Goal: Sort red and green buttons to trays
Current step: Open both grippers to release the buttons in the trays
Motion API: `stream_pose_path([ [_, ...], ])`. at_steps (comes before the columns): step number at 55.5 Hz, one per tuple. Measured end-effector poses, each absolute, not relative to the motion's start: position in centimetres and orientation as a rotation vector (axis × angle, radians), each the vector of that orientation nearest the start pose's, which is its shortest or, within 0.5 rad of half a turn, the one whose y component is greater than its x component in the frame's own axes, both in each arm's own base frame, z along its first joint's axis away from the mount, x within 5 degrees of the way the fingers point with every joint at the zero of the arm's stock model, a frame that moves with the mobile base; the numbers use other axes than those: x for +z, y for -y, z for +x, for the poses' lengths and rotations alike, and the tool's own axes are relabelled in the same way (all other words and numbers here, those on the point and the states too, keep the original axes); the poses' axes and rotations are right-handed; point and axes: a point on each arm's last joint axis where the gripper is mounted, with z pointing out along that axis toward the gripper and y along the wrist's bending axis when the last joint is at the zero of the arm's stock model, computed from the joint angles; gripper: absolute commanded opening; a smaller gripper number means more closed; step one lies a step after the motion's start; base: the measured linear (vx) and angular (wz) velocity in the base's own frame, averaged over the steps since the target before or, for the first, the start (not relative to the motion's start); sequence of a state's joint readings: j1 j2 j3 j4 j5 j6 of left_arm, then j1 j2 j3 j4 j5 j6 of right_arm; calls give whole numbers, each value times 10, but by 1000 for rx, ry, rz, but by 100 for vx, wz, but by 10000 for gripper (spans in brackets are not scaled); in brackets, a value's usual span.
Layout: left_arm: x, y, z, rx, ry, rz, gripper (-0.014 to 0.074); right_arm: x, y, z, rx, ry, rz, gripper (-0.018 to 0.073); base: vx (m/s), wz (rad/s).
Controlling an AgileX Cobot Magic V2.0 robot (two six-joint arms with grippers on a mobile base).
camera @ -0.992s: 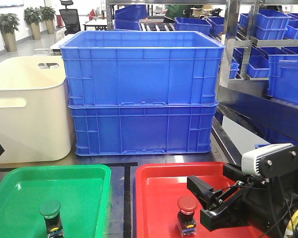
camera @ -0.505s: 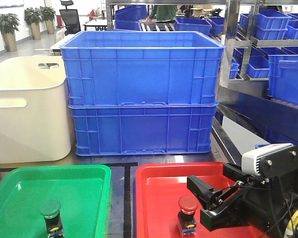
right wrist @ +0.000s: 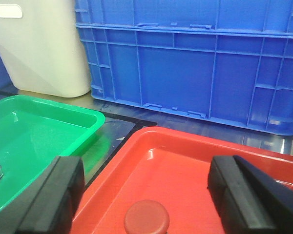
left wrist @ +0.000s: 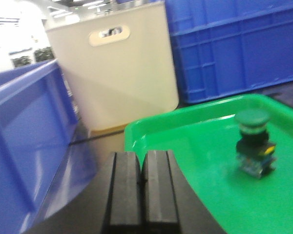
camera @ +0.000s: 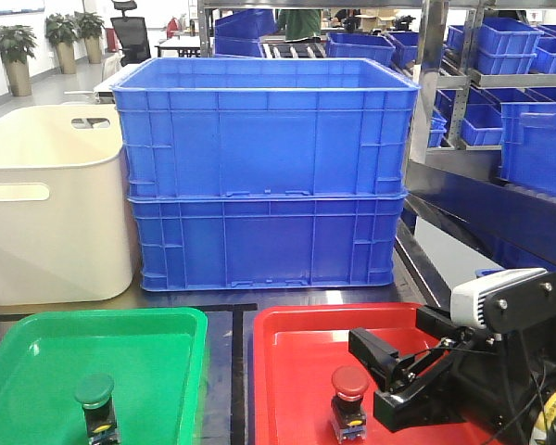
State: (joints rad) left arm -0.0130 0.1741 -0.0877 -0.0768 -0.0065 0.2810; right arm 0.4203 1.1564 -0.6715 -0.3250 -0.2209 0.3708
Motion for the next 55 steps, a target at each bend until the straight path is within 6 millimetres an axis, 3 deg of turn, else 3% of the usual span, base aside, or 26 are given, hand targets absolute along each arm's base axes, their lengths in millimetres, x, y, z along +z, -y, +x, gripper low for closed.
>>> stream_pose_path([
  [7, 207, -1, 62, 169, -1548, 141, -6, 303, -108, 226, 405, -1737, -375, 571, 0, 0],
  [13, 200, -1, 57, 130, -1549, 107, -6, 303, -108, 226, 405, -1737, -375, 571, 0, 0],
  [32, 197, 0, 57, 21, -1581, 5, -6, 303, -108, 226, 404, -1739, -375, 571, 0, 0],
  [55, 197, 0, 57, 11, -1584, -5, -6, 303, -108, 226, 405, -1738, -375, 571, 0, 0],
])
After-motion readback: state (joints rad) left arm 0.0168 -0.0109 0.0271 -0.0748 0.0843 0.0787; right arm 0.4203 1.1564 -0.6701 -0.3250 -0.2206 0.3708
